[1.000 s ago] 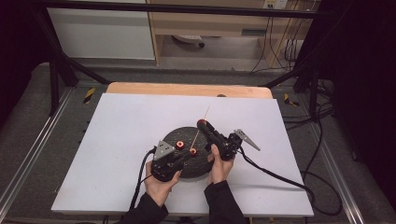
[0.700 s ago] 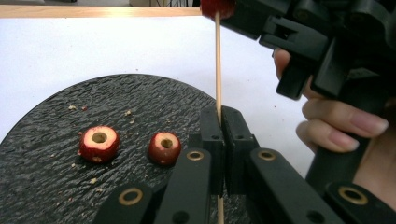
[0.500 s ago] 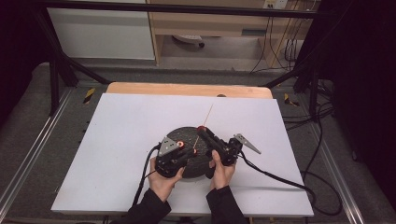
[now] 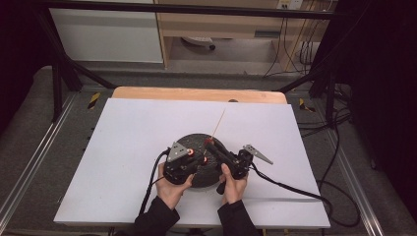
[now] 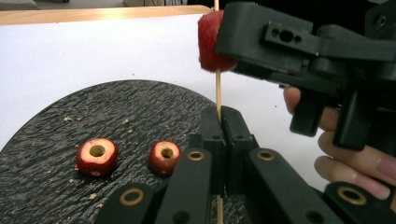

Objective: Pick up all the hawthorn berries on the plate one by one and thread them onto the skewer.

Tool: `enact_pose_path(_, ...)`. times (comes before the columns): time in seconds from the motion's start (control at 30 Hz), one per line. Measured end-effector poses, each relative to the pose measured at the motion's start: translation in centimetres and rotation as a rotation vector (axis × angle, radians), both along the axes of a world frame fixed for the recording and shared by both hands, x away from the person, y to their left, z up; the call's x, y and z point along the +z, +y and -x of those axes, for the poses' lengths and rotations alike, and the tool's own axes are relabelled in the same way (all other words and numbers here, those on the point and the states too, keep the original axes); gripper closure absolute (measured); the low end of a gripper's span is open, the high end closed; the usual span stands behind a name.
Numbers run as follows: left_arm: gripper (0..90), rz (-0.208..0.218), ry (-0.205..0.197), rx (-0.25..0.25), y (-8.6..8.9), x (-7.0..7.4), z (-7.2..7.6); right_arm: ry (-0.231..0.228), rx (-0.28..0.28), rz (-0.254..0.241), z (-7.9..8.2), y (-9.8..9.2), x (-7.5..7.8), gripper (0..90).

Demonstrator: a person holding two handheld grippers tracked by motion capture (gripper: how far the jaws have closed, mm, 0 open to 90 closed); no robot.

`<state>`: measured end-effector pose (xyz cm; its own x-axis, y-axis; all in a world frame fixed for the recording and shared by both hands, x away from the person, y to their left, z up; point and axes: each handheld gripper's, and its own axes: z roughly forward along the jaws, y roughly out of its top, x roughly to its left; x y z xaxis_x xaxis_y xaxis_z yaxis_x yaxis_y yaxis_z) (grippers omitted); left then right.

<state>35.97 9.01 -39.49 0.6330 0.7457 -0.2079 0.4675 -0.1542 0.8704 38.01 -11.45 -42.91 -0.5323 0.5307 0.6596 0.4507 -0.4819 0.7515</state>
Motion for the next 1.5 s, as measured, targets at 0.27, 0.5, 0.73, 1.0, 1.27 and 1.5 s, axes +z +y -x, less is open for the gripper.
enact_pose_path(0.27, 88.5, -0.015, -0.005, -0.018, 0.4, -0.1, -0.1, 0.018, 0.025, 0.021, 0.1, 0.1, -0.2, 58.2)
enact_pose_path(0.5, 88.5, -0.053, -0.023, -0.03, 2.1, -0.2, 0.3, 0.008, 0.048, 0.105, -0.2, -0.6, 0.4, 35.9)
enact_pose_path(0.73, 88.5, -0.088, -0.015, -0.037, 4.9, -0.7, 0.8, 0.01, 0.073, 0.243, -0.8, -1.9, 1.2, 18.5)
enact_pose_path(1.0, 88.5, -0.114, -0.016, -0.052, 7.8, -1.1, 1.8, 0.063, 0.149, 0.413, -1.5, -2.8, 1.4, 7.2)
enact_pose_path(1.27, 88.5, -0.132, -0.002, -0.066, 10.1, -2.0, 2.4, 0.114, 0.226, 0.614, -2.1, -3.3, 1.3, 4.6)
enact_pose_path(1.5, 88.5, -0.14, 0.017, -0.068, 11.7, -2.8, 2.8, 0.141, 0.29, 0.752, -2.7, -2.9, 1.8, 5.2)
